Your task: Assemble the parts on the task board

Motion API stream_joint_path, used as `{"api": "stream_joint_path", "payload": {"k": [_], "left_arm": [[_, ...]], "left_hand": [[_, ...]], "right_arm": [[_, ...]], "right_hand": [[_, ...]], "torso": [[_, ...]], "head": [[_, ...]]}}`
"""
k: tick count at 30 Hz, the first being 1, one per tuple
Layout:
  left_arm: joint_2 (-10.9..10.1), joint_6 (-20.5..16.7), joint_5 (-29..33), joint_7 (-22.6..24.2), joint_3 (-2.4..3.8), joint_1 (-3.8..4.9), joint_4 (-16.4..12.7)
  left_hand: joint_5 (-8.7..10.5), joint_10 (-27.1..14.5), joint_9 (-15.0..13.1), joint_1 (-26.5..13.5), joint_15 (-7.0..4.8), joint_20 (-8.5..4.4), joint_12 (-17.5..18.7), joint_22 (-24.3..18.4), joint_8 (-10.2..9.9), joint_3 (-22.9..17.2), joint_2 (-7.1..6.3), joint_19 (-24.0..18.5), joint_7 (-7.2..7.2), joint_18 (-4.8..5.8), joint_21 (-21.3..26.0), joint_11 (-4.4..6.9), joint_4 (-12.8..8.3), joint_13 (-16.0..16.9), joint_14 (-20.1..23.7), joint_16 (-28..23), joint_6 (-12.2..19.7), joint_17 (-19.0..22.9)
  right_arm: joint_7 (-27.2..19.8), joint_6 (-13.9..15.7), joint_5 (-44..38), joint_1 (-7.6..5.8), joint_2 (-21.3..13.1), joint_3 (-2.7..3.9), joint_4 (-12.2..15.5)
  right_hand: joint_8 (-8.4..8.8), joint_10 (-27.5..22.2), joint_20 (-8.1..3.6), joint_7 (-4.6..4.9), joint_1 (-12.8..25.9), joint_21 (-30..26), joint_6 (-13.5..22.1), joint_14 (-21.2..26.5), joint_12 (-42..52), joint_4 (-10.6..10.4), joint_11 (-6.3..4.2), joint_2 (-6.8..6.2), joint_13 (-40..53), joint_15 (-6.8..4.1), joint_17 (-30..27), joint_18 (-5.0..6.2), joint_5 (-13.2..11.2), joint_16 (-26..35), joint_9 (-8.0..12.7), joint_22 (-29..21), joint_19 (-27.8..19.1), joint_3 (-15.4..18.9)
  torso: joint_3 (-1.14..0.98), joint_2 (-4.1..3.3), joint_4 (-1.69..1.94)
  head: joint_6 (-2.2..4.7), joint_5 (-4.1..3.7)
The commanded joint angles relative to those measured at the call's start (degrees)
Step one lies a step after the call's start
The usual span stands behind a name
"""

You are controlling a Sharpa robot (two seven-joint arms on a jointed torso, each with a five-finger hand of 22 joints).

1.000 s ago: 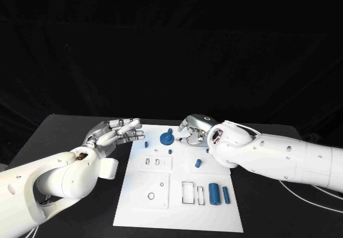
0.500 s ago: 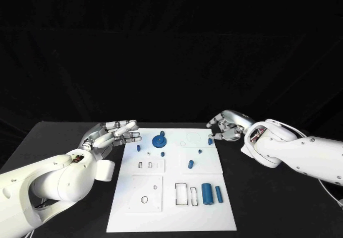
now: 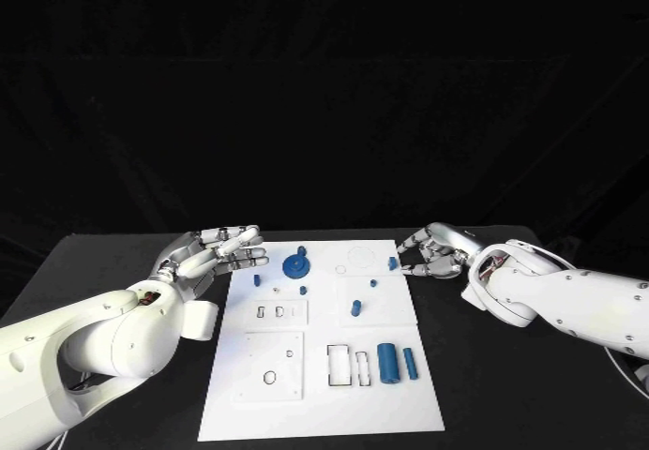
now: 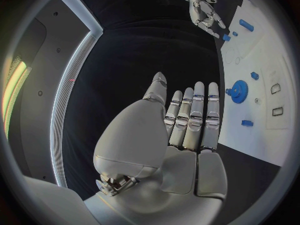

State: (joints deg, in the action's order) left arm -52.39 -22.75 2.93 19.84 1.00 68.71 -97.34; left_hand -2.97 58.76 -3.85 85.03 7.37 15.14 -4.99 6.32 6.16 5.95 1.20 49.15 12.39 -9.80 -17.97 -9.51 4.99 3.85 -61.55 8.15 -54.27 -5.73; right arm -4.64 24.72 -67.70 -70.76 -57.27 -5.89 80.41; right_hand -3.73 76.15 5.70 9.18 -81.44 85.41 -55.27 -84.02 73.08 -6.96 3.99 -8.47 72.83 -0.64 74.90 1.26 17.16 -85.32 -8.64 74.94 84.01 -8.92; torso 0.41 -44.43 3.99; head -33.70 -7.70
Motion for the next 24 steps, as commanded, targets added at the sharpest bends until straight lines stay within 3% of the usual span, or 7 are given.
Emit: {"api": "stream_joint_path", "payload": {"k": [1, 5, 17, 24], "left_arm": [[0.2, 1.3, -0.3, 0.4, 0.03, 0.03, 0.0], [0.3, 1.3, -0.4, 0.4, 0.03, 0.03, 0.1], [0.3, 1.3, -0.6, 0.3, 0.02, 0.02, 0.2], [0.4, 1.3, -0.6, 0.2, 0.02, 0.02, 0.3]], "left_hand": [[0.0, 0.1, 0.0, 0.5, 0.09, 0.05, 0.2, -0.1, -0.3, 0.0, -0.03, 0.4, 0.22, -0.75, 0.1, -0.35, -0.3, -0.1, -0.5, -0.3, -0.1, -0.1], [0.0, 0.1, 0.0, 0.5, 0.09, 0.05, 0.2, -0.1, -0.3, 0.0, -0.03, 0.4, 0.22, -0.75, 0.1, -0.35, -0.3, -0.1, -0.5, -0.3, -0.1, -0.1], [0.0, 0.1, 0.0, 0.5, 0.09, 0.05, 0.2, -0.1, -0.3, 0.0, -0.03, 0.4, 0.22, -0.75, 0.1, -0.35, -0.3, -0.1, -0.5, -0.3, -0.1, -0.1], [0.0, 0.1, 0.0, 0.5, 0.09, 0.06, 0.3, -0.1, -0.3, 0.0, 0.0, 0.4, 0.2, -0.75, 0.1, -0.34, -0.3, 0.0, -0.5, -0.3, -0.1, -0.1]], "right_arm": [[-0.2, -0.7, 0.7, 0.38, 1.1, 0.0, -1.4], [0.6, -0.1, 0.9, 0.67, 2.5, 0.0, -3.2], [1.2, 0.2, 2.0, 1.01, 4.6, 0.0, -4.7], [1.4, -0.3, 2.9, 1.04, 5.1, 0.01, -5.2]], "right_hand": [[0.21, -0.2, 0.29, -0.01, 0.3, -0.3, 0.6, -3.7, -0.1, -0.1, 0.2, -0.42, 0.1, 0.53, 5.5, 0.37, 0.2, 0.2, 0.1, 10.1, 1.6, 0.5], [0.18, -0.1, 0.34, 0.04, 0.4, -0.3, 0.7, -3.7, 0.1, -0.1, 0.24, -0.25, 0.2, 0.57, 5.6, 0.36, 0.3, 0.1, 0.1, 10.2, 1.6, 0.6], [-0.04, 0.4, 0.46, 0.08, 0.9, -0.1, 0.7, -3.8, 0.6, -0.5, 0.3, 0.35, 0.7, 0.66, 6.1, 0.28, 0.5, -0.1, 0.2, 10.4, 1.9, 0.7], [-1.57, 1.2, 0.34, -0.49, 0.8, 0.3, -2.1, -3.9, 1.7, -0.4, -0.17, 1.47, 1.6, 0.35, 6.5, 0.17, 1.0, -0.3, -0.4, 10.8, 2.3, 0.2]], "torso": [[-0.26, -0.15, 0.08], [-0.1, -0.05, 0.12], [-0.02, 0.01, 0.01], [0.1, 0.07, 0.1]], "head": [[-0.07, 0.06], [-0.23, 0.1], [-0.52, 0.38], [-0.78, 0.41]]}}
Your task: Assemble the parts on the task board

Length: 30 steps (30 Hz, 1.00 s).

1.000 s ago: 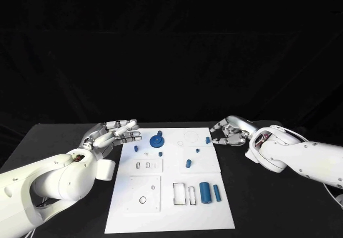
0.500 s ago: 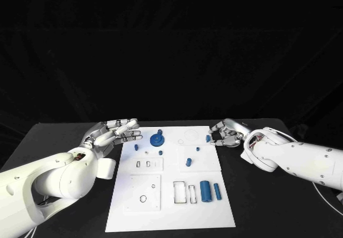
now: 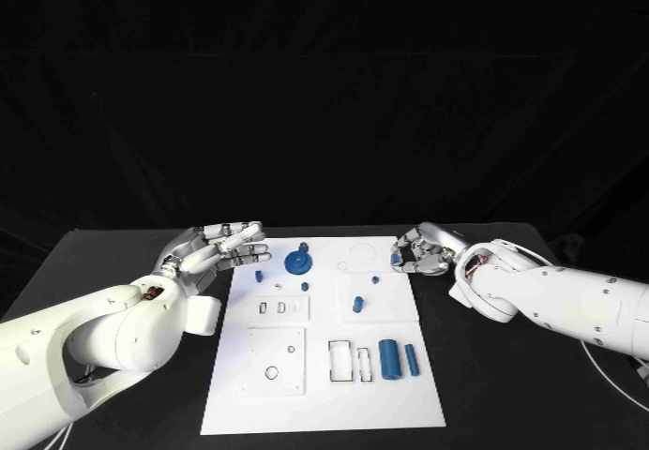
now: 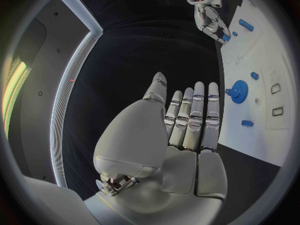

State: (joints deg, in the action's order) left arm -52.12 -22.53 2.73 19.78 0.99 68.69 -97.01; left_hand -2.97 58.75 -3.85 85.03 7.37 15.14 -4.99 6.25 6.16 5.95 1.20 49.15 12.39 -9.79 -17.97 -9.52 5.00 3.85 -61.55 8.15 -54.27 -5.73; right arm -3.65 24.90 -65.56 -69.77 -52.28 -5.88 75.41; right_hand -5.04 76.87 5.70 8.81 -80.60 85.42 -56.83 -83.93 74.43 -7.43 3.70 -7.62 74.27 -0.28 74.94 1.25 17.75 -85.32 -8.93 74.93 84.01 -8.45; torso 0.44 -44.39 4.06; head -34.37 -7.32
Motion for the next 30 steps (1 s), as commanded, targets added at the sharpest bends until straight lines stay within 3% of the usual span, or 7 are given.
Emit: {"api": "stream_joint_path", "payload": {"k": [1, 12, 30], "left_arm": [[0.1, 1.1, -0.4, 0.2, 0.03, 0.03, -0.1], [0.1, 1.0, -0.4, 0.1, 0.03, 0.03, 0.0], [0.1, 1.1, -0.4, -0.2, 0.03, 0.03, 0.0]], "left_hand": [[0.0, 0.1, 0.0, 0.5, 0.09, 0.06, 0.3, 0.0, -0.3, 0.0, 0.0, 0.4, 0.2, -0.75, 0.1, -0.34, -0.3, 0.0, -0.5, -0.3, -0.1, -0.1], [0.0, 0.1, 0.0, 0.5, 0.09, 0.06, 0.3, 0.0, -0.3, 0.0, 0.0, 0.4, 0.2, -0.75, 0.1, -0.34, -0.3, 0.0, -0.5, -0.3, -0.1, -0.1], [0.0, 0.1, 0.0, 0.5, 0.09, 0.08, 0.3, -0.1, -0.3, 0.0, 0.06, 0.4, 0.22, -0.75, 0.1, -0.35, -0.4, 0.0, -0.5, -0.4, -0.1, -0.1]], "right_arm": [[0.5, -0.6, 0.8, 0.05, 0.1, 0.0, -0.2], [0.9, -1.5, 0.6, 0.06, 0.3, 0.01, -0.3], [1.5, -1.7, -0.1, 0.06, 0.7, 0.01, -0.4]], "right_hand": [[-0.41, 0.5, 0.3, -0.2, -0.1, 0.3, -0.9, -4.0, 0.4, 0.2, 0.05, 0.7, 0.3, -0.06, 6.5, 0.16, 0.4, -0.3, -0.2, 10.9, 2.3, -0.4], [-1.17, 0.9, -0.03, -0.71, -0.5, 0.5, -2.3, -4.1, 0.9, 0.6, -0.41, 1.25, 0.7, -0.44, 6.8, 0.09, 0.5, -0.4, -0.5, 11.2, 2.5, -1.0], [-1.24, 1.0, -0.11, -0.78, -0.5, 0.6, -2.5, -4.1, 1.0, 0.7, -0.48, 1.23, 0.7, -0.52, 6.9, 0.06, 0.4, -0.5, -0.5, 11.2, 2.6, -1.1]], "torso": [[0.06, 0.01, -0.02], [0.06, 0.02, -0.09], [0.06, 0.05, -0.09]], "head": [[-0.11, 0.1], [-0.27, 0.27], [-0.66, 0.11]]}}
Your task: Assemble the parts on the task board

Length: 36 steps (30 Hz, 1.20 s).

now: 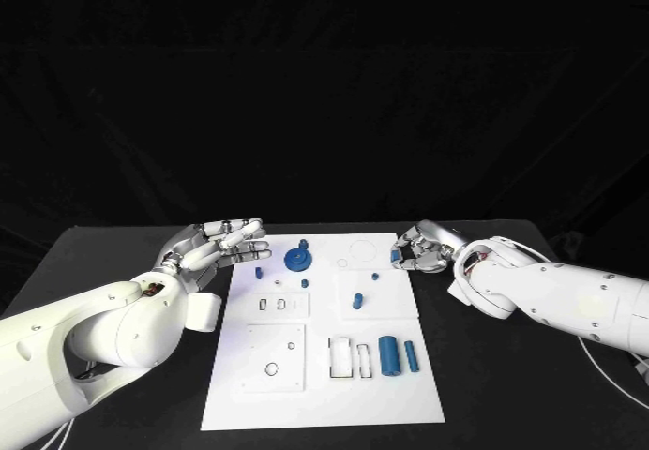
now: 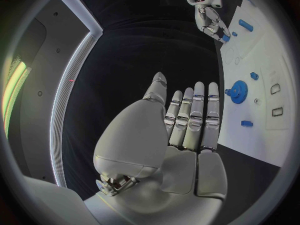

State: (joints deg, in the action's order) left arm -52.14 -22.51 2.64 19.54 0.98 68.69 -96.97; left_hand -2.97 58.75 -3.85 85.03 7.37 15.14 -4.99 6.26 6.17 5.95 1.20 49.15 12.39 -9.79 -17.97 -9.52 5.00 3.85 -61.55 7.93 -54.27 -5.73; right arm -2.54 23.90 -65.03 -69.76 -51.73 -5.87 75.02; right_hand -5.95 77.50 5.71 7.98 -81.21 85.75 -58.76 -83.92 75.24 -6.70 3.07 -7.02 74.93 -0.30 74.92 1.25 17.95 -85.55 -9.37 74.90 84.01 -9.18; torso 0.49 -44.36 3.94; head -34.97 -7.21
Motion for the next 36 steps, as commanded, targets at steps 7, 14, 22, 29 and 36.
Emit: {"api": "stream_joint_path", "payload": {"k": [7, 14, 22, 29, 36], "left_arm": [[0.0, 1.1, -0.3, 0.0, 0.03, 0.04, -0.1], [0.0, 1.1, -0.3, -0.1, 0.03, 0.04, -0.1], [0.0, 1.1, -0.3, -0.2, 0.03, 0.04, -0.1], [0.0, 1.2, -0.3, -0.3, 0.03, 0.04, 0.1], [0.1, 1.4, -0.3, -0.5, -0.06, 0.03, 0.8]], "left_hand": [[0.0, 0.1, 0.0, 0.5, 0.09, 0.08, 0.3, -0.1, -0.3, 0.0, 0.06, 0.4, 0.22, -0.75, 0.1, -0.35, -0.4, 0.0, -0.5, -0.2, -0.1, -0.1], [0.0, 0.1, 0.0, 0.5, 0.1, 0.09, 0.4, -0.1, -0.4, 0.1, 0.06, 0.4, 0.27, -0.75, 0.2, -0.37, -0.4, -0.1, -0.5, -0.2, -0.1, -0.1], [0.01, 0.1, 0.0, 0.5, 0.11, 0.1, 0.4, -0.1, -0.5, 0.1, 0.05, 0.4, 0.33, -0.75, 0.2, -0.41, -0.4, -0.1, -0.5, -0.3, -0.1, -0.1], [0.01, 0.1, 0.0, 0.5, 0.11, 0.1, 0.4, -0.1, -0.5, 0.1, 0.05, 0.4, 0.33, -0.75, 0.2, -0.41, -0.4, -0.1, -0.5, -0.3, -0.1, -0.1], [0.0, 0.0, 0.1, 0.5, 0.13, 0.1, 0.5, -0.2, -0.5, 0.2, 0.06, 0.4, 0.37, -0.75, 0.2, -0.44, -0.5, -0.1, -0.5, -0.3, 0.0, -0.1]], "right_arm": [[0.5, -0.3, -0.7, 0.04, 0.3, 0.01, -0.1], [0.3, 1.5, 0.1, 0.04, 0.5, 0.06, -0.2], [0.4, 3.4, -0.2, 0.04, 0.4, 0.17, -0.1], [1.6, 4.0, -1.3, -0.36, -0.1, 0.49, 3.7], [4.6, 1.9, -5.1, -2.01, 0.7, 0.62, 10.5]], "right_hand": [[-0.45, 0.5, -0.2, -0.04, 0.3, 0.4, -0.8, -4.2, 0.4, -0.1, 0.07, 0.94, 0.3, -0.57, 7.0, 0.01, 0.1, -0.3, -0.1, 11.4, 2.7, -0.6], [-2.78, 1.3, -0.92, -1.65, -0.3, 0.8, -4.5, -4.3, 1.1, 0.5, -1.23, 2.72, 1.0, -1.54, 7.3, -0.12, 0.1, -0.4, -1.2, 11.9, 3.1, -1.9], [-5.32, 2.4, -2.19, -3.43, -0.7, 1.3, -6.7, -4.3, 1.9, 1.6, -2.74, 4.11, 1.8, -2.87, 7.6, -0.28, -1.4, -0.5, -2.9, 12.4, 3.5, -3.2], [-5.38, 2.5, -2.46, -3.22, -0.2, 1.5, -5.7, -4.4, 1.9, 1.8, -2.69, 4.15, 1.8, -2.97, 7.8, -0.35, -1.6, -0.6, -3.3, 12.6, 3.7, -3.4], [-5.38, 3.7, -2.44, -3.02, 1.0, 2.5, -4.9, -4.7, 3.2, 1.5, -2.51, 4.23, 3.2, -2.83, 9.0, -0.67, -2.7, -1.3, -3.6, 13.5, 4.5, -3.4]], "torso": [[0.05, 0.02, 0.04], [0.05, 0.02, 0.03], [0.03, 0.06, 0.03], [0.1, 0.21, -0.01], [0.17, 0.44, 0.08]], "head": [[-0.12, -0.04], [-0.08, 0.27], [-0.3, 0.25], [-0.23, 0.52], [-0.31, 1.29]]}}
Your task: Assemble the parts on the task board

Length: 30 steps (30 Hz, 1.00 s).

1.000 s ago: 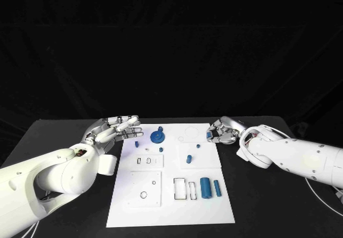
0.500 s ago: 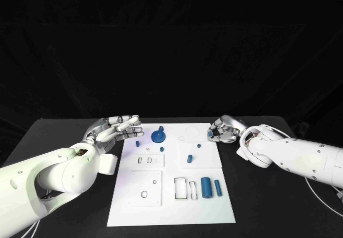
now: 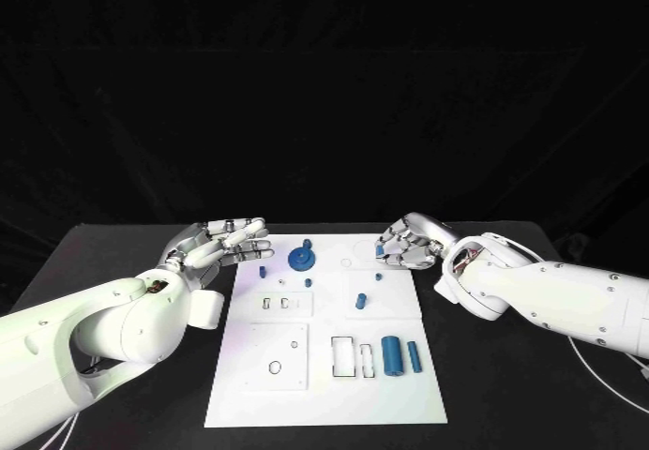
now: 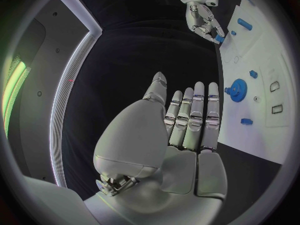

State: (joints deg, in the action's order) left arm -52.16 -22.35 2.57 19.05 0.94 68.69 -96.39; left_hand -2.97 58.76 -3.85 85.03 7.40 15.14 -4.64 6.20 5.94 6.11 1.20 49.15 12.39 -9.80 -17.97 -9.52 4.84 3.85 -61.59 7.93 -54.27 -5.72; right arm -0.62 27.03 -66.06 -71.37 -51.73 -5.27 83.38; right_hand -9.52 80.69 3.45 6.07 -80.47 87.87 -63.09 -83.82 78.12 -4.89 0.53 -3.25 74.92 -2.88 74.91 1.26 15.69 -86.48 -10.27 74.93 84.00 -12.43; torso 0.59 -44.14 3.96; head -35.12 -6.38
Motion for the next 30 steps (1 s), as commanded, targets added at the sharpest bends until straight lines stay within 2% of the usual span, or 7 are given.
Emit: {"api": "stream_joint_path", "payload": {"k": [1, 5, 10, 15, 20, 25, 30], "left_arm": [[0.2, 1.2, -0.2, 0.0, -0.05, 0.03, 0.4], [0.4, 1.3, -0.2, 0.0, -0.15, 0.01, 0.8], [0.7, 1.4, -0.2, 0.0, -0.23, -0.01, 1.2], [0.9, 1.3, -0.2, -0.1, -0.27, -0.02, 1.3], [0.9, 1.3, -0.2, -0.1, -0.27, -0.02, 1.3], [1.0, 1.3, -0.2, -0.1, -0.28, -0.01, 1.2], [1.0, 1.3, -0.2, -0.2, -0.28, -0.01, 1.2]], "left_hand": [[0.01, 0.0, 0.1, 0.5, 0.09, 0.1, 0.1, -0.1, -0.3, 0.0, 0.07, 0.4, 0.37, -0.75, 0.2, -0.44, -0.3, -0.1, -0.4, -0.3, 0.0, -0.1], [0.01, 0.0, 0.1, 0.5, 0.09, 0.1, 0.1, -0.1, -0.3, 0.0, 0.07, 0.4, 0.37, -0.75, 0.2, -0.44, -0.3, -0.1, -0.4, -0.3, 0.0, -0.1], [0.01, 0.0, 0.1, 0.5, 0.09, 0.1, 0.1, -0.1, -0.3, 0.0, 0.07, 0.4, 0.37, -0.75, 0.2, -0.44, -0.3, -0.1, -0.4, -0.3, 0.0, -0.1], [0.01, 0.0, 0.1, 0.5, 0.09, 0.1, 0.1, -0.1, -0.3, 0.0, 0.07, 0.4, 0.37, -0.75, 0.2, -0.44, -0.3, -0.1, -0.4, -0.3, 0.0, -0.1], [0.01, 0.0, 0.1, 0.5, 0.09, 0.1, 0.1, -0.1, -0.3, 0.0, 0.07, 0.4, 0.37, -0.75, 0.2, -0.44, -0.3, -0.1, -0.4, -0.3, 0.0, -0.1], [0.01, 0.0, 0.1, 0.4, 0.11, 0.11, 0.2, -0.1, -0.3, 0.0, 0.08, 0.4, 0.38, -0.75, 0.2, -0.45, -0.3, -0.1, -0.5, -0.4, 0.0, -0.1], [0.01, 0.0, 0.1, 0.4, 0.11, 0.11, 0.2, -0.1, -0.3, 0.0, 0.08, 0.4, 0.38, -0.75, 0.2, -0.45, -0.3, -0.1, -0.5, -0.4, 0.0, -0.1]], "right_arm": [[3.1, -1.6, -4.9, -0.56, 1.1, 0.02, 3.0], [5.0, -3.0, -7.9, -0.9, 4.1, 0.01, 5.2], [6.9, -3.9, -10.6, -0.72, 8.2, -0.11, 5.6], [8.8, -4.2, -13.9, 0.1, 12.3, -0.47, 4.7], [10.2, -4.1, -16.0, 1.23, 15.0, -0.71, 3.4], [10.8, -4.4, -17.3, 1.97, 16.6, -0.91, 2.3], [11.6, -5.1, -18.6, 2.66, 17.7, -1.06, 1.7]], "right_hand": [[-1.82, 0.5, -0.18, -1.1, 0.4, 0.4, -0.5, -4.8, 0.4, -0.4, 0.03, 0.47, 3.3, -0.24, 9.1, -0.7, -0.6, -0.4, -2.7, 13.5, 4.6, -0.1], [-1.81, 0.6, -0.17, -1.09, 0.4, 0.5, -0.5, -4.8, 0.4, -0.4, 0.04, 0.5, 3.3, -0.24, 9.2, -0.74, -0.6, -0.4, -2.8, 13.6, 4.7, -0.2], [-1.7, 0.4, -0.16, -1.02, 0.3, 0.4, -0.1, -4.8, 0.2, -0.2, 0.07, 0.55, 3.1, -0.22, 9.0, -0.71, -0.7, -0.3, -2.8, 13.5, 4.6, -0.4], [-1.62, 0.2, -0.14, -0.92, 0.4, 0.1, 0.1, -4.7, 0.0, -0.1, 0.14, 0.52, 2.9, -0.18, 8.7, -0.62, -0.5, -0.2, -2.8, 13.3, 4.4, -0.4], [-1.58, 0.1, -0.12, -0.86, 0.5, 0.1, 0.2, -4.7, -0.1, -0.1, 0.19, 0.51, 2.9, -0.15, 8.7, -0.61, -0.4, -0.2, -2.8, 13.3, 4.3, -0.5], [-1.55, 0.1, -0.1, -0.79, 0.7, 0.1, 0.3, -4.7, -0.1, -0.2, 0.25, 0.41, 2.9, -0.11, 8.7, -0.59, -0.5, -0.2, -2.9, 13.2, 4.3, -0.5], [-1.55, 0.1, -0.07, -0.76, 0.9, 0.1, 0.3, -4.7, -0.1, -0.2, 0.29, 0.3, 2.9, -0.06, 8.7, -0.6, -0.7, -0.2, -2.9, 13.3, 4.3, -0.4]], "torso": [[0.1, 0.3, 0.12], [0.21, 0.55, 0.32], [0.45, 0.82, 0.76], [0.6, 0.87, 0.72], [0.53, 0.73, 0.72], [0.65, 0.71, 0.9], [0.58, 0.73, 0.76]], "head": [[-0.33, 0.68], [-0.73, 1.23], [-1.17, 1.76], [-1.56, 2.58], [-1.85, 3.17], [-1.96, 3.2], [-2.14, 3.64]]}}
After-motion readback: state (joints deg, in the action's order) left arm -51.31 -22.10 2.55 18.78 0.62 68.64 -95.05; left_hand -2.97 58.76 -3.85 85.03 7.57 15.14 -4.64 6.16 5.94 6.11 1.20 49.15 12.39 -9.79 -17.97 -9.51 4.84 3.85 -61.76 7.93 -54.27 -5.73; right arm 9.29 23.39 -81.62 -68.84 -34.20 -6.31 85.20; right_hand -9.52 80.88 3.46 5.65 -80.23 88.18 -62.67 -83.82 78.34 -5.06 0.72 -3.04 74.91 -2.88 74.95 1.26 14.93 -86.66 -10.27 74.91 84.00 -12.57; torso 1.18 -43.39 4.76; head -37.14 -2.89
